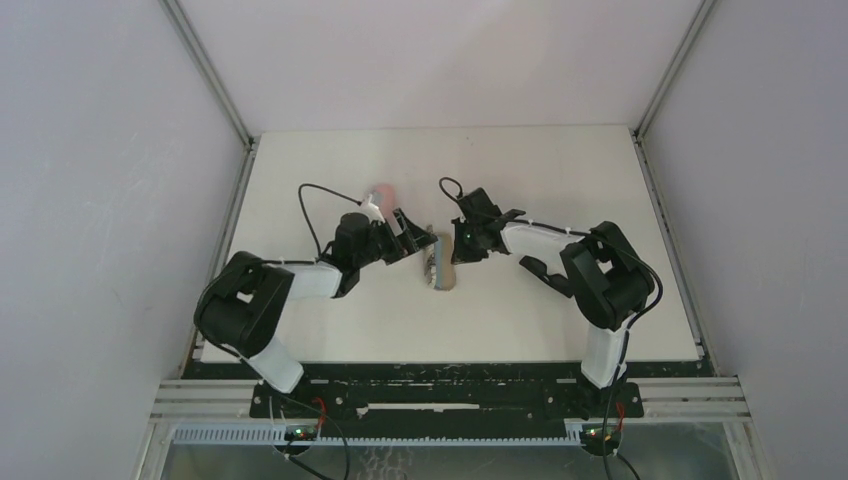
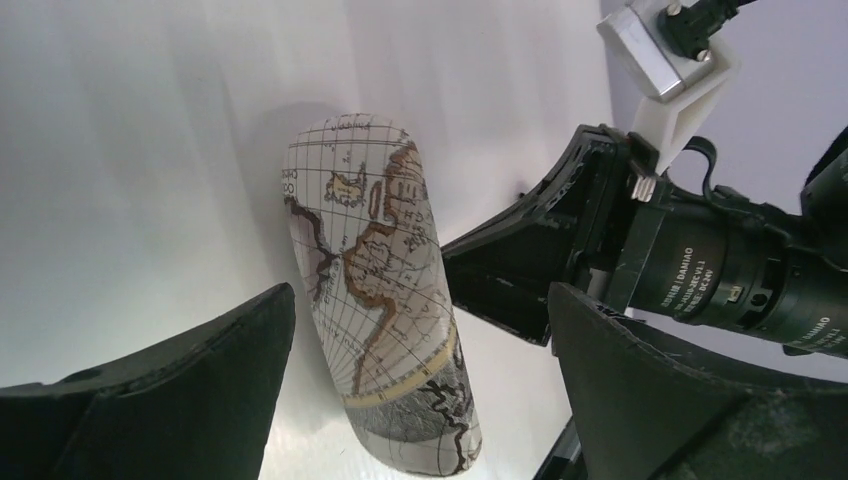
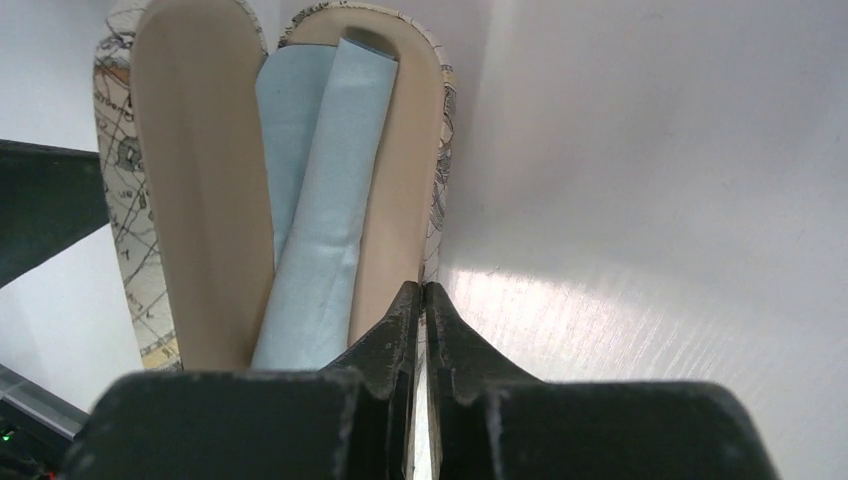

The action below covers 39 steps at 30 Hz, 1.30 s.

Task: Organize the sunglasses
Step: Adjust the glasses cleaning cloth on the sunglasses case.

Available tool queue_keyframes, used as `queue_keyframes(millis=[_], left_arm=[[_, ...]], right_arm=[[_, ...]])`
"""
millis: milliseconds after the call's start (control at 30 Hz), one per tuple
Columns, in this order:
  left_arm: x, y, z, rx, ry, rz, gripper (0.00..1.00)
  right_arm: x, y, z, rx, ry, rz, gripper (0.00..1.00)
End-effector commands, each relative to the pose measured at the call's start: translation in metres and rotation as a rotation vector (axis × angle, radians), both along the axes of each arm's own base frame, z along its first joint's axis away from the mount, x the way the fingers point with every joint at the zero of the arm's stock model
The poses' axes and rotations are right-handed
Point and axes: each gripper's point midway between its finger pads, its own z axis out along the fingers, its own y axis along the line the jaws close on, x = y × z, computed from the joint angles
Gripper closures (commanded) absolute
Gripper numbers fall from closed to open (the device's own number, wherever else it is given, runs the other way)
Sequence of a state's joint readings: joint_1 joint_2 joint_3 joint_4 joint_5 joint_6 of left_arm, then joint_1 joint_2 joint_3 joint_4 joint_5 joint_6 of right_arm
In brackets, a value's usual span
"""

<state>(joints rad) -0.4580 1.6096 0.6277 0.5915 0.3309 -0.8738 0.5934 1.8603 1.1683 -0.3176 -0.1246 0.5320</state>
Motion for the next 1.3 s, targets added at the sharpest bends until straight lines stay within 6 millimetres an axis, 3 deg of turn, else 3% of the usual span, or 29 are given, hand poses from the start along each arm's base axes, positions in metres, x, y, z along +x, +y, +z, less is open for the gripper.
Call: queue_keyframes(millis=[0, 267, 700, 1067, 1167, 1267], left_arm=[[0.001, -0.016, 0.025, -0.167, -0.071, -0.044, 0.0], [-0.005, -0.019, 0.016, -0.22, -0.066, -0.058, 0.0], [-0.003, -0.025, 0.002, -0.208, -0.028, -0.086, 0.01], [-0.006, -0.029, -0.001, -0.231, -0.015, -0.111, 0.26], [-0.007, -0.029, -0.004, -0.222, -0.004, -0.115, 0.26], [-0.007, -0.026, -0.01, -0.191, 0.007, -0.109, 0.16]], right_arm=[[0.0, 0.002, 0.014, 0.033, -0.023, -0.022, 1.0], [-0.004, 0.002, 0.008, 0.098, 0.017, -0.031, 1.0], [-0.004, 0.008, 0.016, 0.137, 0.002, -0.011, 1.0], [-0.003, 0.009, 0.019, 0.14, -0.003, -0.007, 1.0], [-0.004, 0.008, 0.019, 0.133, -0.005, -0.006, 1.0], [-0.003, 0.006, 0.02, 0.126, -0.012, -0.011, 1.0]])
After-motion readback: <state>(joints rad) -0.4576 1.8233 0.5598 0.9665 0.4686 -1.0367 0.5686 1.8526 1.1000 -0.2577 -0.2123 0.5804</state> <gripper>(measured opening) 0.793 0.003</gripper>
